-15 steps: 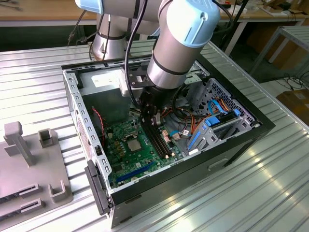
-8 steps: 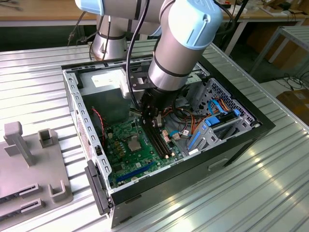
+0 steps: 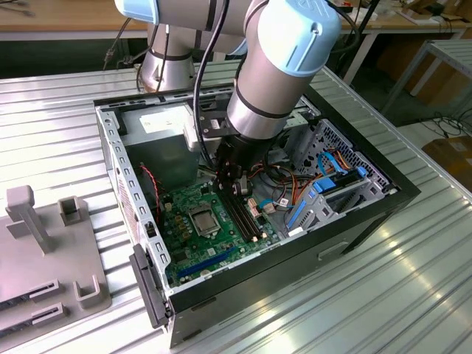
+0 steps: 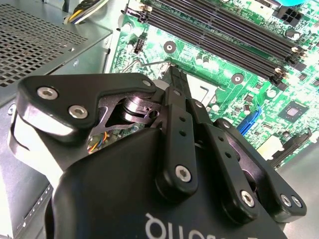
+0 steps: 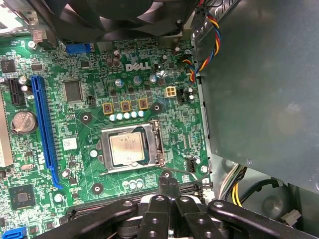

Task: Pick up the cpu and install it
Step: 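Close the cpu cover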

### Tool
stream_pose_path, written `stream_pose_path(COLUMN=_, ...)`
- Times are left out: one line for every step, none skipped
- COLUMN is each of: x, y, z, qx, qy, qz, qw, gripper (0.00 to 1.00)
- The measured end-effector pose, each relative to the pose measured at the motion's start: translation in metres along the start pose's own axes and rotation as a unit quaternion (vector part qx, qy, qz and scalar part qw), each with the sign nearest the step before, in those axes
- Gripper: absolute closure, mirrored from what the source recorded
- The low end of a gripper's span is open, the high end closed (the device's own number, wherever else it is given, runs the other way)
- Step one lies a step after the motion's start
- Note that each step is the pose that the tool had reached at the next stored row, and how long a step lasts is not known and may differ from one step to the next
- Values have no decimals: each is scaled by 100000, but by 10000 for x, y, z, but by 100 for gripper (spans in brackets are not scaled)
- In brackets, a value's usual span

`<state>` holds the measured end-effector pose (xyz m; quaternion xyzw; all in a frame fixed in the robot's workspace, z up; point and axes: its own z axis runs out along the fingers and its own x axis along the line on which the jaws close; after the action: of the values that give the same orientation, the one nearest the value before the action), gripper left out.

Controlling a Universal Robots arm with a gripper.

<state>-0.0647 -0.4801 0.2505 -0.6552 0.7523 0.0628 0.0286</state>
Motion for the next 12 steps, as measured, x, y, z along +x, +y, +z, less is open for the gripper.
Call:
stream_pose_path(x=0, y=0, z=0, qx=-2, qy=-5, qz=0, qw=100000, gripper=89)
stream_pose_path(x=0, y=0, z=0, qx=-1, qy=-6, qz=-2, qw=100000, gripper=89)
stream_pose_path(x=0, y=0, z=0, qx=-1, qy=-4, qz=-1, qw=100000, gripper=89)
stream_pose_path(x=0, y=0, z=0, qx=-2, qy=-3, qz=0, qw=100000, gripper=89)
stream_pose_path(x=0, y=0, z=0, qx=-1, qy=-4, qz=-2, qw=100000, gripper=89)
stream_pose_path(x=0, y=0, z=0, qx=-1, qy=-5, qz=-2, qw=100000, gripper=89)
stream_pose_path(x=0, y=0, z=0, qx=-2, qy=-3, qz=-2, qw=100000, gripper=89)
stream_pose_path(x=0, y=-1, z=0, qx=-3, qy=-3, qz=-7, qw=100000, gripper=89)
stream_pose_path(x=-4, y=-5, z=1, qx=-4, qy=-12, qz=-6, qw=100000, gripper=89)
stream_pose_path(x=-9, y=-16, z=1, qx=-2, qy=-3, qz=-10, qw=100000, gripper=89)
stream_pose_path(x=-24, y=-30, z=1, qx=-3, qy=-3, qz=-9, qw=100000, gripper=89)
stream_pose_path(x=-44, y=-42, z=3, qx=-3, qy=-2, qz=-19, qw=100000, gripper=89)
